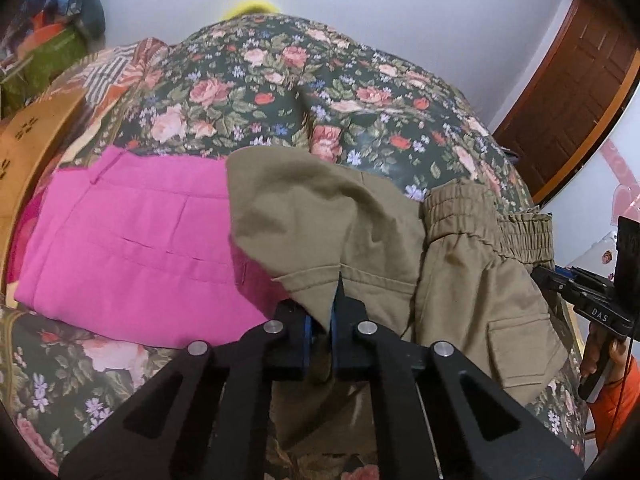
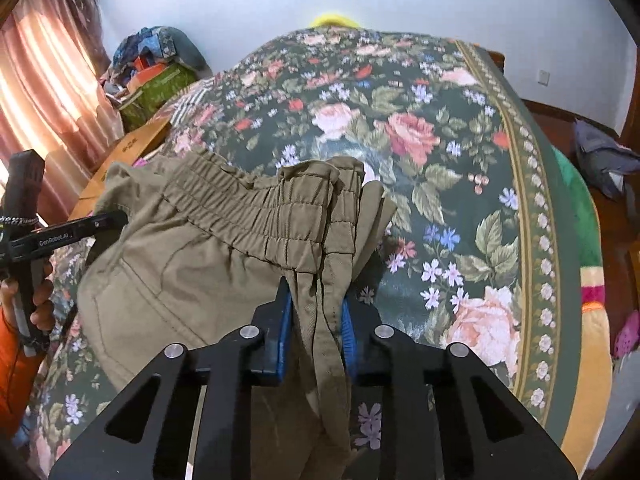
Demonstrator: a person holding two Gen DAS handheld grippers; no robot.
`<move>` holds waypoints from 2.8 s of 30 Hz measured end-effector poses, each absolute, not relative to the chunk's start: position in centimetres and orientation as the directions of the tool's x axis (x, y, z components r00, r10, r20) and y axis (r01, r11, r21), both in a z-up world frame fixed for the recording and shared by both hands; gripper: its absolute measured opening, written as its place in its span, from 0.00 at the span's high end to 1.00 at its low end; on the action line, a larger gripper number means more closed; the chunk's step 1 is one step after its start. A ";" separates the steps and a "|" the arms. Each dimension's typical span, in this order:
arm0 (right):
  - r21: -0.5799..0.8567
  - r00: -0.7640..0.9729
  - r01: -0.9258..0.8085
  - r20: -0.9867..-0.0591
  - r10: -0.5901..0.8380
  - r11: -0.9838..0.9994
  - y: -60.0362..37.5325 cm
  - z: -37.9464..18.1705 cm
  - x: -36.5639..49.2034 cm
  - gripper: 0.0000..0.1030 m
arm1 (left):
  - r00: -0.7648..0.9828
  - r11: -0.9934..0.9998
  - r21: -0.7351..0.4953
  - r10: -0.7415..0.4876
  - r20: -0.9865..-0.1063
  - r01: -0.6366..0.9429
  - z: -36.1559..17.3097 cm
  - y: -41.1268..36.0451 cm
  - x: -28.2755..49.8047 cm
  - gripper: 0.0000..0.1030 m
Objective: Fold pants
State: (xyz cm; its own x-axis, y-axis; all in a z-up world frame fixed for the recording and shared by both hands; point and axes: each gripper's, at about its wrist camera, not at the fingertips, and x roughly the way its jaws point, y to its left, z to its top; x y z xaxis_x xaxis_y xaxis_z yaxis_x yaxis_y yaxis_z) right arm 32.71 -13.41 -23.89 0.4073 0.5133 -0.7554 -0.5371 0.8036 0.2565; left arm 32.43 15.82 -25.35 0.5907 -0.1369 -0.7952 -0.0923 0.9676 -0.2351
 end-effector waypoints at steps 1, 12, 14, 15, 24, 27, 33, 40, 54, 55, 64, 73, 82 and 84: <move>0.256 0.414 -0.539 -0.750 0.516 0.803 -13.5 -23.5 32.6 0.82 | 0.597 0.969 -0.231 -0.135 -0.791 -0.087 -24.9 15.7 32.3 0.95; 0.230 0.462 -0.572 -0.702 0.541 0.787 -13.0 -19.4 30.8 0.84 | 0.648 0.972 -0.228 -0.139 -0.749 -0.054 -20.9 15.1 30.4 0.97; 0.221 0.471 -0.582 -0.692 0.546 0.783 -12.6 -18.5 30.4 0.84 | 0.659 0.972 -0.227 -0.137 -0.740 -0.053 -20.1 15.1 29.8 0.97; 0.219 0.474 -0.586 -0.688 0.550 0.780 -12.5 -18.0 30.2 0.84 | 0.662 0.973 -0.226 -0.136 -0.737 -0.053 -19.8 15.2 29.6 0.97; 0.190 0.490 -0.634 -0.651 0.579 0.750 -9.8 -14.6 28.7 0.84 | 0.702 0.974 -0.211 -0.094 -0.706 -0.082 -16.8 17.2 27.1 0.97; 0.177 0.491 -0.655 -0.640 0.591 0.735 -8.0 -13.6 28.4 0.84 | 0.714 0.973 -0.208 -0.076 -0.696 -0.100 -15.7 18.8 26.5 0.97; 0.166 0.486 -0.684 -0.622 0.613 0.710 -4.3 -12.5 28.5 0.84 | 0.723 0.970 -0.200 -0.037 -0.690 -0.141 -14.5 23.0 26.4 0.97; 0.182 0.458 -0.708 -0.618 0.639 0.682 0.7 -12.7 29.9 0.84 | 0.716 0.969 -0.153 0.034 -0.697 -0.195 -14.5 27.9 27.4 0.97; 0.231 0.369 -0.723 -0.669 0.646 0.652 9.7 -17.7 33.5 0.84 | 0.652 0.926 -0.232 0.020 -0.758 -0.297 -21.6 37.6 31.0 0.97; 0.233 0.362 -0.721 -0.676 0.642 0.652 10.1 -18.1 33.7 0.84 | 0.643 0.925 -0.235 0.013 -0.766 -0.299 -22.3 38.0 31.3 0.97; 0.270 0.294 -0.666 -0.762 0.577 0.695 10.1 -23.1 36.8 0.79 | 0.561 0.883 -0.295 -0.044 -0.827 -0.365 -27.8 41.7 32.4 0.88; 0.147 0.342 -0.683 -0.801 0.491 0.715 10.5 -22.8 36.0 0.65 | 0.492 0.893 -0.120 0.123 -0.862 -0.434 -27.4 42.0 31.3 0.50; 0.092 0.428 -0.689 -0.749 0.506 0.719 7.8 -17.7 33.0 0.63 | 0.533 0.899 -0.051 0.211 -0.819 -0.435 -21.7 39.2 26.5 0.51; 0.114 0.443 -0.693 -0.711 0.546 0.712 6.6 -15.5 31.7 0.63 | 0.575 0.906 -0.063 0.210 -0.791 -0.419 -19.5 37.6 25.0 0.51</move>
State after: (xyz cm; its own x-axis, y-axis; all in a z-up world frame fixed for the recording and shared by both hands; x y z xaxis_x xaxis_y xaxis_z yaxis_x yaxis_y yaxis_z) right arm 31.67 6.65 -15.48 0.4435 0.5460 -0.7108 -0.6932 0.7117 0.1142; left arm 24.99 37.56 -19.47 0.5747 0.2103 -0.7909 -0.4188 0.9059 -0.0635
